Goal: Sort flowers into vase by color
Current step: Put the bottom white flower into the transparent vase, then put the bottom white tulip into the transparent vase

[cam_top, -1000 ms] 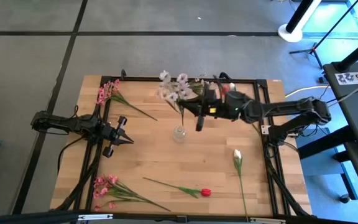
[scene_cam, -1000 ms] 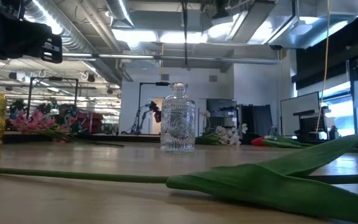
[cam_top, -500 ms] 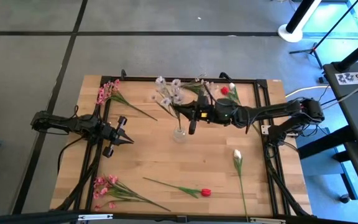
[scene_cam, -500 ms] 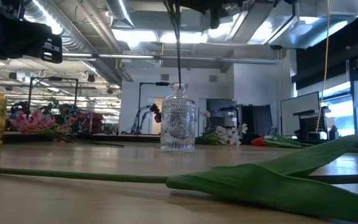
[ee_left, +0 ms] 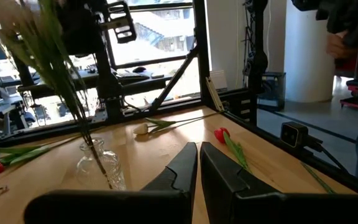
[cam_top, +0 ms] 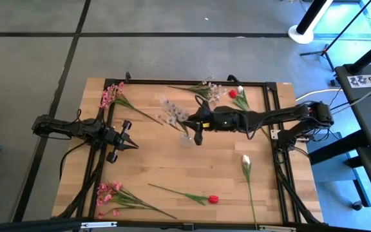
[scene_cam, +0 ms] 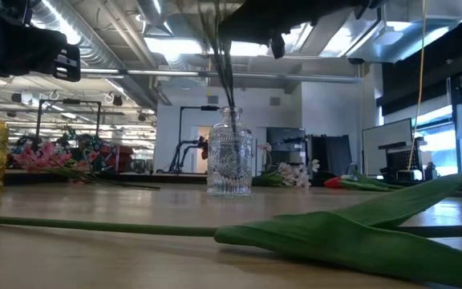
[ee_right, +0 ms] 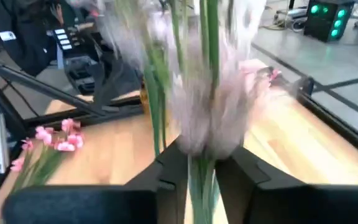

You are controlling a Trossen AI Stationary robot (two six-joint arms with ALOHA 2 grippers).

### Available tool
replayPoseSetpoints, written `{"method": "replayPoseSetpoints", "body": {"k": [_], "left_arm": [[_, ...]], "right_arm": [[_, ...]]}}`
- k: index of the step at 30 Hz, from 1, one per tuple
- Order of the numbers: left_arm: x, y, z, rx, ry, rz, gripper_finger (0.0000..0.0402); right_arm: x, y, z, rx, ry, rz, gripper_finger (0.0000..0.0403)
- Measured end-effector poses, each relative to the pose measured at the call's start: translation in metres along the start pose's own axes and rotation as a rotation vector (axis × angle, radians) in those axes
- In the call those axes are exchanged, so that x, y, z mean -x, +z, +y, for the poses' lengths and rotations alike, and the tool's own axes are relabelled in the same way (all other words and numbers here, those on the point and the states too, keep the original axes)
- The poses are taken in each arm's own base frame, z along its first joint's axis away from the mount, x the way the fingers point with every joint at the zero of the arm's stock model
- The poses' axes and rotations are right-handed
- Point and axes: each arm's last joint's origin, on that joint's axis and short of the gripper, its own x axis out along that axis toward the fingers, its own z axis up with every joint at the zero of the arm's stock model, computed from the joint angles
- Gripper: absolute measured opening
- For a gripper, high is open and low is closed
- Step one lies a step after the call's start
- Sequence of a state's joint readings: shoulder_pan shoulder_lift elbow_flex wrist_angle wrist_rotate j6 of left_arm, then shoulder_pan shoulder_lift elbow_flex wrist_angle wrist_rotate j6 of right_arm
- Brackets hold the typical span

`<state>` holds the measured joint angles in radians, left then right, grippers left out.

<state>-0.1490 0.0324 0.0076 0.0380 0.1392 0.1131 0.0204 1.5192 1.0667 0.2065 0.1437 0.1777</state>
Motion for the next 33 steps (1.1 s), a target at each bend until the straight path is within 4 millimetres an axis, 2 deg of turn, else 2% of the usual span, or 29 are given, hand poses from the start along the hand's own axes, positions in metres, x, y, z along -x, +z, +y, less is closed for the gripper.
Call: {"method": "replayPoseSetpoints", "body": {"k": [6,10,15,19,21,24,29,33], "left_arm": [[0.0,0.0,0.0,0.0,-0.001,0.0,0.0018],[0.0,0.0,0.0,0.0,-0.001,0.0,0.0018],[0.0,0.0,0.0,0.0,-0.001,0.0,0.0018],[0.0,0.0,0.0,0.0,-0.001,0.0,0.0018],[0.0,0.0,0.0,0.0,-0.001,0.0,0.0018],[0.0,0.0,0.0,0.0,-0.001,0.0,0.0018],[0.0,0.0,0.0,0.0,-0.001,0.0,0.0018],[0.0,0.0,0.0,0.0,-0.001,0.0,0.0018]], "right_arm": [[0.008,0.01,0.003,-0.006,0.029,0.213,0.0133],[0.017,0.026,0.005,0.0,0.037,0.343,0.0162],[0.03,0.051,0.011,-0.037,0.029,0.395,0.0174],[0.049,0.057,0.027,-0.047,-0.008,0.525,0.0174],[0.059,0.049,0.036,-0.114,-0.069,0.62,0.0174],[0.074,0.023,0.049,-0.249,-0.186,0.816,0.0174],[0.097,-0.037,0.07,-0.497,-0.407,1.12,0.0175],[0.113,-0.087,0.084,-0.664,-0.571,1.255,0.0175]]}}
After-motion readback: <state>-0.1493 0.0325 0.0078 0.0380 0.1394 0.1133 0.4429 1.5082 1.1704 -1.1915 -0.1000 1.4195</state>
